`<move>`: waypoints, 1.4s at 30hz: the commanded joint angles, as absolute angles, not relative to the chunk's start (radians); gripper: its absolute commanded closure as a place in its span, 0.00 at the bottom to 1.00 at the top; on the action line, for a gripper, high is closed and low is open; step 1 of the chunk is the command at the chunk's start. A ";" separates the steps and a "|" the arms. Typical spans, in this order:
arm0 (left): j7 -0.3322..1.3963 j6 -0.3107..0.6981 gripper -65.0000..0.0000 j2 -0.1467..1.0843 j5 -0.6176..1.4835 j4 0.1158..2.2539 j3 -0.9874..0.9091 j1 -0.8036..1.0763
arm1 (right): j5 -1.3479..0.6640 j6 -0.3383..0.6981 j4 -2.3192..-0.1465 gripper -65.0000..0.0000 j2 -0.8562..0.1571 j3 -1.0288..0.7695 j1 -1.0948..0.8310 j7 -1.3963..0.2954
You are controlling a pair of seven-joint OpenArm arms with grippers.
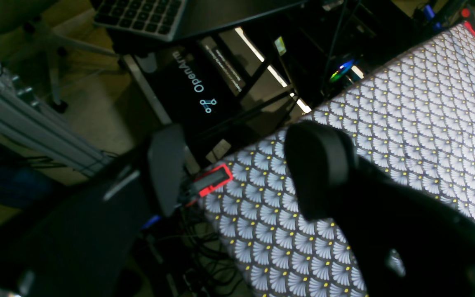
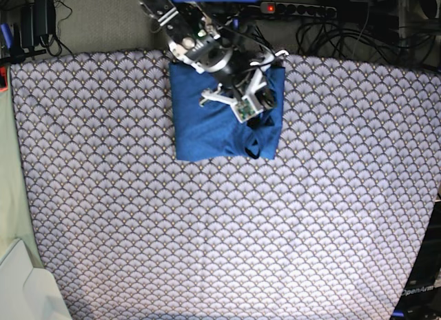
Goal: Fold the T-shirt properly
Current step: 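Press the folded end down with the right gripper and release, then regrasp the folded edge with the right gripper and tuck it under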
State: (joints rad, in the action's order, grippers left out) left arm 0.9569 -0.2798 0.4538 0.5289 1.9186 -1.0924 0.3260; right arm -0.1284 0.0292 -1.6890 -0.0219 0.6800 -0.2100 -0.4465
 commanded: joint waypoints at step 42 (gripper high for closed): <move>0.941 -0.278 0.37 0.486 0.522 1.939 -1.109 0.360 | -0.133 0.101 -1.371 1.00 0.105 0.641 0.117 -0.410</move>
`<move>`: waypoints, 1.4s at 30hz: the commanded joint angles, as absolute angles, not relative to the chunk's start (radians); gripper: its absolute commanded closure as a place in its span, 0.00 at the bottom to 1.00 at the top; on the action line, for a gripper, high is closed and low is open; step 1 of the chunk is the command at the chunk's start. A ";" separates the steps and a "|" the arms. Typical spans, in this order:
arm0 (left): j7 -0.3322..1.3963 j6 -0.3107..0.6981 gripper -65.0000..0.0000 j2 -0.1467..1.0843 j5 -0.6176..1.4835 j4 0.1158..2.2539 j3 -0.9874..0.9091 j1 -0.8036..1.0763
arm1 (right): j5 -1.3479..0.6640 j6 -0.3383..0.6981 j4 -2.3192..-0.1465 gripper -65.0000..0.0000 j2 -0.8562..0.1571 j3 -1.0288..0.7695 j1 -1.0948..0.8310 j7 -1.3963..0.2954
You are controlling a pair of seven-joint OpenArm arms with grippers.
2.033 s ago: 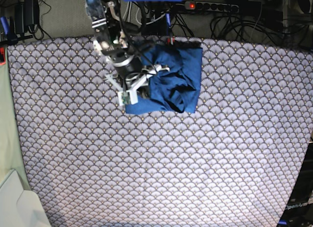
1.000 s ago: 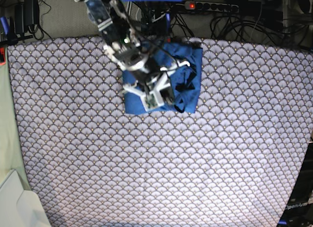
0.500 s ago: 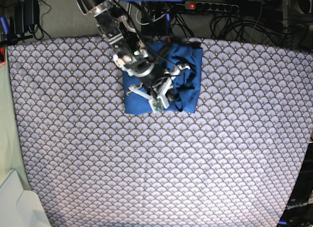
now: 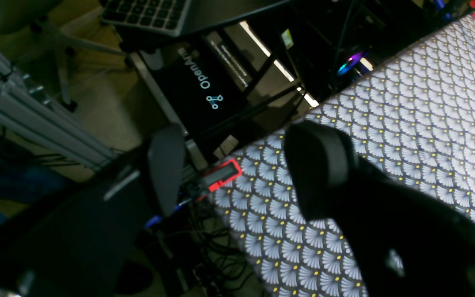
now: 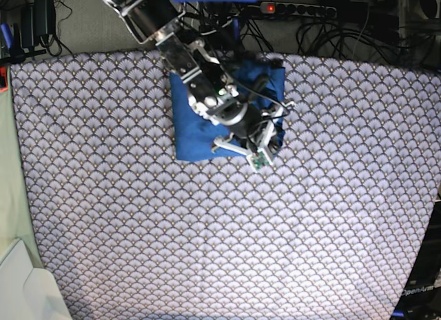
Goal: Fold the T-shirt properly
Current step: 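Regrasp the folded edge with the right gripper and tuck it under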
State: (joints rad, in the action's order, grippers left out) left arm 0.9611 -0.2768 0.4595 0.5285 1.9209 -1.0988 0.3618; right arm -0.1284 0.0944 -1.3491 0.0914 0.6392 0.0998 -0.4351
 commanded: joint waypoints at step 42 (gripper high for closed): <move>0.943 -0.111 0.37 0.367 0.524 1.937 -0.987 0.400 | -0.131 0.148 -1.618 1.00 0.004 0.515 -0.054 -0.418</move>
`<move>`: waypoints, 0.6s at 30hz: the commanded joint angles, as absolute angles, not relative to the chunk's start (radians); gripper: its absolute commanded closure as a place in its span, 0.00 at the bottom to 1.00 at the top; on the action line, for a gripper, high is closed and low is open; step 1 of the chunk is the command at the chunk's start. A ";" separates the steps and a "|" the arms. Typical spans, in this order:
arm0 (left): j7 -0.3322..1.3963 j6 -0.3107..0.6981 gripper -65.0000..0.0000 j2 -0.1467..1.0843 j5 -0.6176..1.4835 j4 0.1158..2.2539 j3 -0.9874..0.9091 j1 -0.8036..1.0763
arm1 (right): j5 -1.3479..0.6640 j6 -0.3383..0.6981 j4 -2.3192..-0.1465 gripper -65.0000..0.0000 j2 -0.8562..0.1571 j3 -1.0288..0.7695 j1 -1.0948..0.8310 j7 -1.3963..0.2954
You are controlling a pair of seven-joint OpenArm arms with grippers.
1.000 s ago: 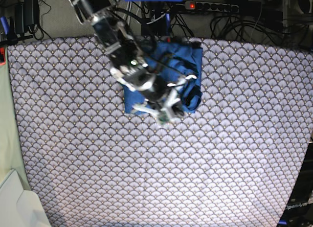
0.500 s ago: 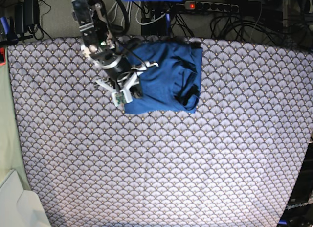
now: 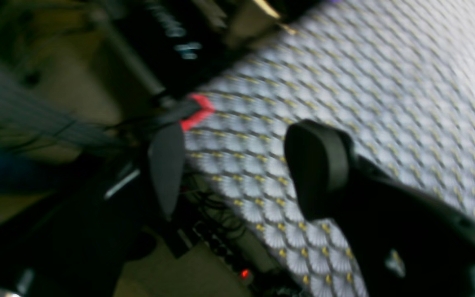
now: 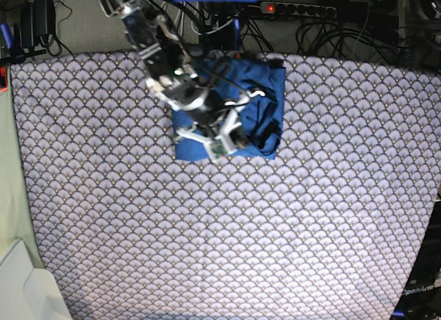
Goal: Fold the T-shirt properly
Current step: 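Regrasp the folded edge with the right gripper and tuck it under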
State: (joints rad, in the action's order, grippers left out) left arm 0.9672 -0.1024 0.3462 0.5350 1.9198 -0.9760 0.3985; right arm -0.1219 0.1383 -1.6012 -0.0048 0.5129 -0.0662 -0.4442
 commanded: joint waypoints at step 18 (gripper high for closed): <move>0.943 -0.073 0.37 0.320 0.533 1.939 -0.897 0.412 | -0.131 0.150 -1.299 1.00 0.119 0.656 0.160 -0.410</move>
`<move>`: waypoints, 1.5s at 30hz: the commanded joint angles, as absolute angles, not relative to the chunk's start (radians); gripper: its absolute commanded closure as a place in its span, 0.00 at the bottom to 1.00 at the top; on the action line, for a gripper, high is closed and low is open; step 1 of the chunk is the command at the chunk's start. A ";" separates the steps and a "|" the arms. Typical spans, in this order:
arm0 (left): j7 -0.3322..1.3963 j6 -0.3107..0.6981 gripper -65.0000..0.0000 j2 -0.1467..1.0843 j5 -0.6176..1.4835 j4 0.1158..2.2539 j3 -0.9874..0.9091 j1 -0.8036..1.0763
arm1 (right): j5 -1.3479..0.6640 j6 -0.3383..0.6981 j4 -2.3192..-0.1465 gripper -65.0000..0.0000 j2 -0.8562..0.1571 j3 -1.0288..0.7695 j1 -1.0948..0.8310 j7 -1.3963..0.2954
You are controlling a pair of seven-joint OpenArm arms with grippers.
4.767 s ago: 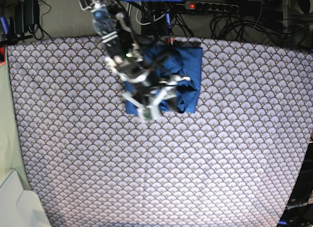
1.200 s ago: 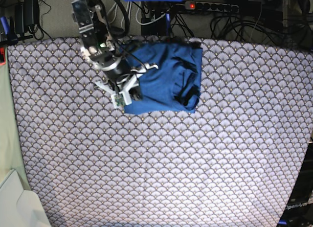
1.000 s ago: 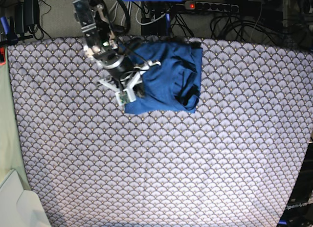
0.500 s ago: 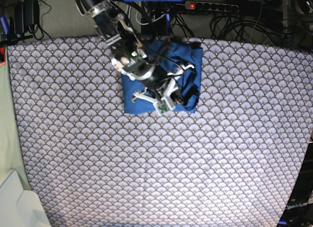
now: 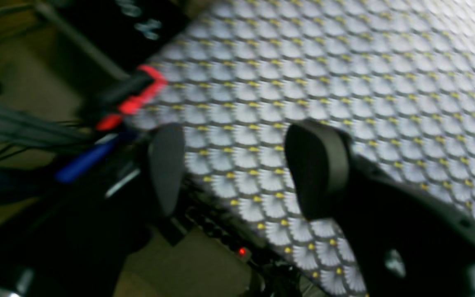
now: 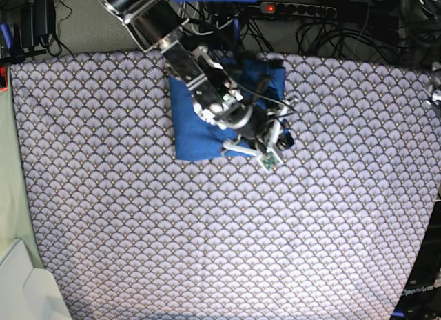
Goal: Fold the T-shirt properly
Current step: 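Regrasp the folded edge with the right gripper and tuck it under, then withdraw the right gripper and bring the left gripper to the shirt edge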
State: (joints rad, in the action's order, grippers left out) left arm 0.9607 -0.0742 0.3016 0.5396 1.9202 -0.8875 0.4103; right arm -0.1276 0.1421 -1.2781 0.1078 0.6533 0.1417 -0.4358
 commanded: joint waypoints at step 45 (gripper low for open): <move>0.931 0.019 0.00 0.206 0.711 1.741 -0.007 0.163 | -0.133 0.151 -1.863 1.00 -0.219 0.140 -0.191 -0.464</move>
